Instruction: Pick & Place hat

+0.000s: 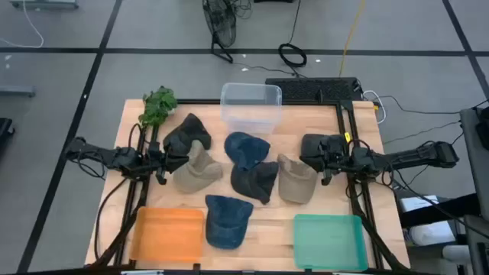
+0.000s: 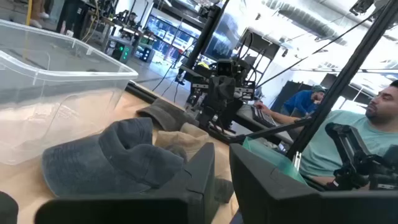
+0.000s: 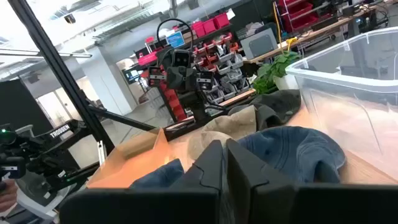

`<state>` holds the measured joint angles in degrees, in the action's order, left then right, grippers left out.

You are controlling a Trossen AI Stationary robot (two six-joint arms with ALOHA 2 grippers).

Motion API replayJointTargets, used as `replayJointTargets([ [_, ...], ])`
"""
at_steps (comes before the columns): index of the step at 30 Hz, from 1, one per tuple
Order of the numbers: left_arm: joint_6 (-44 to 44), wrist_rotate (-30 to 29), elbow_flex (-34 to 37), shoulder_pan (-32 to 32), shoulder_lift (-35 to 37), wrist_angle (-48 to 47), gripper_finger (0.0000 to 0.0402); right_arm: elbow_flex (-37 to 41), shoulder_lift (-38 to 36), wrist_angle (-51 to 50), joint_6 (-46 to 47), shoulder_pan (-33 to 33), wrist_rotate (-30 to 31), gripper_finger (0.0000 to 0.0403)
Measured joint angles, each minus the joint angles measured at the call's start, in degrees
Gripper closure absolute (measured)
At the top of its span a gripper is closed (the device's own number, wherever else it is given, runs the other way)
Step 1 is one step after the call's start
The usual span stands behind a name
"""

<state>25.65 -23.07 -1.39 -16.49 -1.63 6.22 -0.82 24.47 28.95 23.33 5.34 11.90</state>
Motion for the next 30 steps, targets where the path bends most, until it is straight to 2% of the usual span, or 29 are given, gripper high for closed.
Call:
replayJointTargets([
  [23,0.26,-0.59,0.01,0.02,-0.02,0.02,0.0344,0.0,0.0,-0.23,0.81,0.02,0.13,0.0403],
  [27,-3.1,-0.85,0.05,0.02,-0.02,1.13,0.0344,0.0,0.0,0.7,-5.39,0.0,0.28,0.0403],
  [30,-11.71,-2.45,0.05,0.02,0.02,6.14,0.0344,0.0,0.33,4.68,-9.01,-0.01,2.1,0.0403],
])
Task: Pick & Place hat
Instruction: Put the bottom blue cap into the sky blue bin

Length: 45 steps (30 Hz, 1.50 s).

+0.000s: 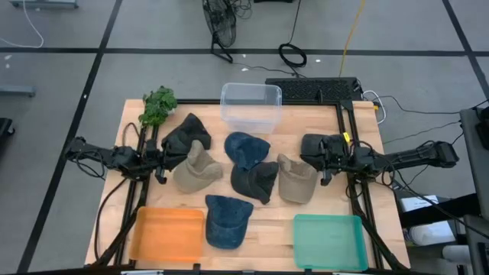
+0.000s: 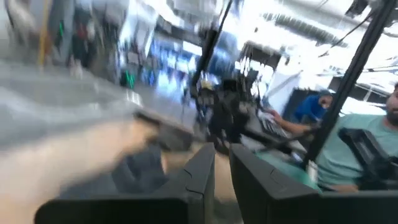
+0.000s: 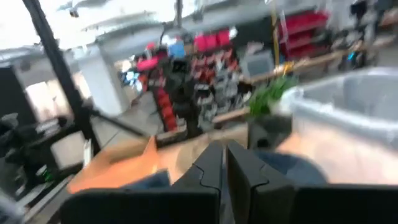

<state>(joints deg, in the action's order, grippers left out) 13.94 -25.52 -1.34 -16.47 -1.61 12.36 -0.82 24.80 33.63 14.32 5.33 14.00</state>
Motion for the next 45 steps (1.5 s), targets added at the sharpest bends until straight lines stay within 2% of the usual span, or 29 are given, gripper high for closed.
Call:
replayJointTargets([
  [2,-2.41,-0.03,0.0,0.0,-0.03,0.88,0.0344,0.0,1.07,2.18,-0.06,0.26,1.05,0.0403],
  [8,-1.2,0.72,0.0,0.0,-0.32,3.95,0.0344,-0.32,7.91,10.48,-2.81,4.6,1.06,0.0403],
  [11,-2.25,4.28,0.0,0.0,-1.46,8.49,0.0344,-2.8,13.23,13.9,-4.92,7.2,1.06,0.0403],
  [15,-3.9,10.11,0.0,-0.1,-5.07,14.34,0.0344,-7.3,21.31,12.94,-7.7,9.76,3.6,0.0403],
  [17,-4.02,10.45,0.0,-0.46,-7.64,15.91,0.0344,-8.78,24.39,13.69,-8.93,10.17,5.55,0.0403],
  [21,-2.73,10.54,-0.27,-2.0,-13.92,17.35,0.0344,-9.44,28.12,13.34,-9.17,10.16,5.73,0.0403],
  [27,-3.92,10.45,-8.09,-6.91,-29.15,17.16,0.0344,-9.66,28.48,15.72,-9.15,10.16,5.77,0.0403],
  [33,-12.13,10.47,-23.24,-13.22,-50.81,10.89,0.0334,-9.68,28.48,16.3,-9.13,10.16,5.74,0.0403],
  [38,-15.31,6.69,-33.94,-15.17,-65.77,3.32,0.0285,-9.68,28.47,16.28,-7.56,10.2,5.51,0.0403],
  [45,-8.85,6.1,-44.71,-15.02,-79.29,-3.64,0.0192,-9.73,28.48,16.24,-6.64,10.91,5.32,0.0403],
])
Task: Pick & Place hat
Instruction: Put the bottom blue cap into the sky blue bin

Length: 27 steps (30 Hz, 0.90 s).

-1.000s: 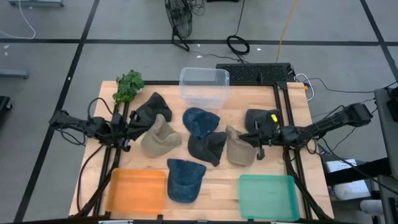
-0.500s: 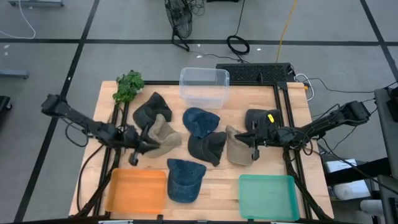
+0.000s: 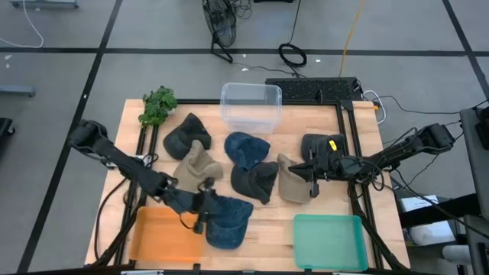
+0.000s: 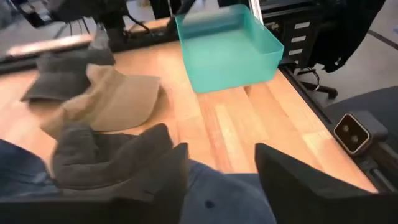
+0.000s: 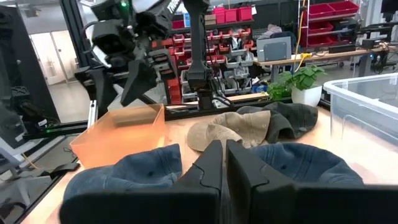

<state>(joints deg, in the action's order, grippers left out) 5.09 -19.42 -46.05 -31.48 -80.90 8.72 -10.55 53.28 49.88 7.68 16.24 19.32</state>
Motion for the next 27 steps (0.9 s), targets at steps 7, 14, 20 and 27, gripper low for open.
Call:
replayJointTargets([
  [7,7.46,8.61,-7.24,-0.3,-7.03,-7.56,0.0132,-0.02,0.0,-0.4,-2.96,-0.01,0.06,0.0403],
  [14,13.83,5.74,-15.54,-0.92,-13.06,-25.75,0.0119,-0.02,0.0,-0.36,-3.43,-0.01,0.1,0.0403],
  [20,18.65,9.07,-16.62,-0.84,-17.36,-27.21,0.0119,-0.04,0.0,-0.37,-2.06,-0.01,-0.06,0.0403],
  [27,24.19,11.79,-16.57,-0.73,-20.45,-31.83,0.0119,-0.07,0.0,-0.38,-1.31,-0.01,-0.09,0.0403],
])
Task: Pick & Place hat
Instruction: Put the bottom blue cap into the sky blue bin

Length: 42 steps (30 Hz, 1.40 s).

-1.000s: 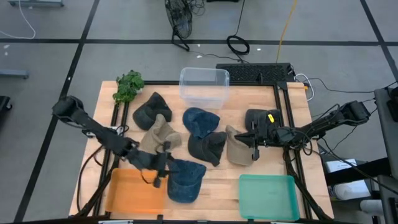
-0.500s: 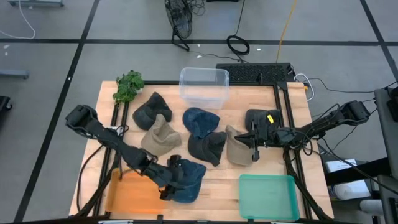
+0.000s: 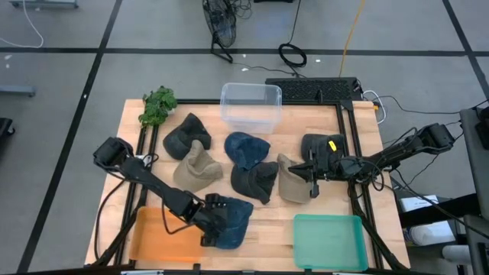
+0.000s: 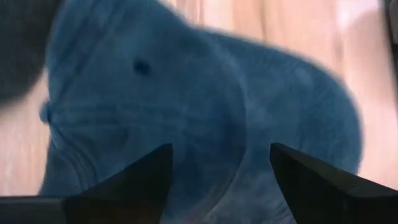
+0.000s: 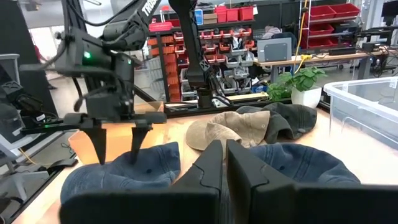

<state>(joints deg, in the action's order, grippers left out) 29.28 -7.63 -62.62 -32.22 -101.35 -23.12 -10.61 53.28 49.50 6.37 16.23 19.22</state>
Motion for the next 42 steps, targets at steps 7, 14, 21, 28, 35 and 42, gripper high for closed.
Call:
replayJointTargets([
  [7,2.34,-0.73,0.01,0.23,0.08,-2.21,0.017,-0.02,0.0,0.0,-0.01,0.0,0.0,0.0403],
  [14,2.33,-0.82,0.01,1.16,0.08,-2.29,0.0298,-0.02,0.0,-0.01,0.0,0.0,-0.01,0.0403],
  [21,2.54,0.6,0.01,1.87,0.12,-1.77,0.039,-0.02,0.0,0.0,0.0,0.0,-0.04,0.0403],
  [28,-2.27,0.77,-2.49,2.02,0.05,-0.18,0.0395,-1.3,-0.02,4.25,-1.95,2.64,-11.6,0.0403],
  [35,-12.52,-4.06,-13.4,3.23,0.08,-0.85,0.0392,-10.67,0.67,-5.68,-13.58,12.44,-3.89,0.0403],
  [42,-17.54,-6.57,-19.48,7.76,0.16,0.69,0.0396,-20.37,4.09,-13.39,-16.87,19.5,-2.26,0.0403],
])
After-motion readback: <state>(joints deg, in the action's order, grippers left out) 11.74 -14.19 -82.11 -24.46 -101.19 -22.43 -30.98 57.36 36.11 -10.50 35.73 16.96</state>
